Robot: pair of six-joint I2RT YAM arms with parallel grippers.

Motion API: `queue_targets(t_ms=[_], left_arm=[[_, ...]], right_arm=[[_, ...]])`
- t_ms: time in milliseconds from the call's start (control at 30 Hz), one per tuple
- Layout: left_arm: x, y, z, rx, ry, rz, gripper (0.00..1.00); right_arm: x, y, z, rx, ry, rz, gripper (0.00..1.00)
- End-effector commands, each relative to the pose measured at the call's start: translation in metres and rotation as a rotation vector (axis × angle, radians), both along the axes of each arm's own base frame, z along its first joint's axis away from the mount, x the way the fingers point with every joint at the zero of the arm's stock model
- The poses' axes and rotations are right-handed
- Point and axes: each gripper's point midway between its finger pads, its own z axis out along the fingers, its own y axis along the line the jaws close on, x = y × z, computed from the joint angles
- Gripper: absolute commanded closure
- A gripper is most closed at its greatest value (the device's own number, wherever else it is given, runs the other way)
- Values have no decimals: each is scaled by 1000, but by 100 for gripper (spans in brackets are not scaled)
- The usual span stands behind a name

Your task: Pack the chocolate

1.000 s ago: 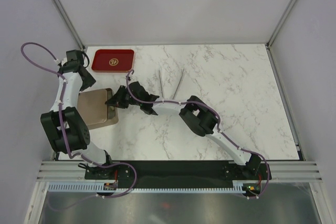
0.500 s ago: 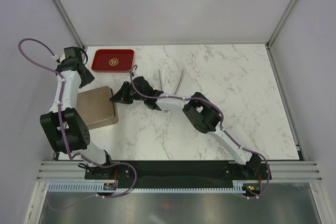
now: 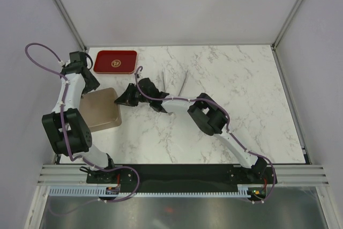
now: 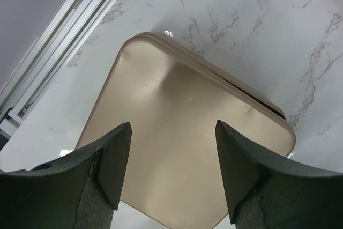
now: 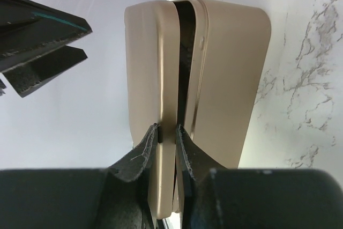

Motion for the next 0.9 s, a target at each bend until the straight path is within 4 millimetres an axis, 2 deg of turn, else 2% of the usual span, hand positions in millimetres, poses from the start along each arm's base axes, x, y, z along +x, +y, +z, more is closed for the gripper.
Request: queue_targets(t_ms=[0, 67, 133, 300, 467, 567, 700, 800, 867], left_arm=[[-1, -2, -13, -8, 26, -6, 28], [-1, -2, -18, -9, 35, -5, 28], [-1, -3, -23, -17, 43, -3, 28], [-1, -3, -27, -21, 50, 1, 28], [-1, 0, -31, -10, 59, 6, 28], [-1, 0, -31, -9, 59, 8, 28], [-3, 2, -33, 2, 67, 14, 28], [-4, 6, -27, 21, 56, 28, 28], [-3, 5, -16, 24, 19, 36, 28]], right_arm=[[15, -11, 10, -8, -25, -47, 83], [19, -12, 12, -7, -34, -54, 82], [24, -13, 11, -10, -32, -61, 75], [32, -13, 5, -15, -33, -60, 68], [32, -13, 1, -12, -23, -49, 66], [33, -14, 6, -16, -43, -46, 65], [34, -17, 22, -28, -91, -44, 60], [31, -18, 32, -41, -113, -35, 60], [28, -19, 39, -52, -132, -31, 60]])
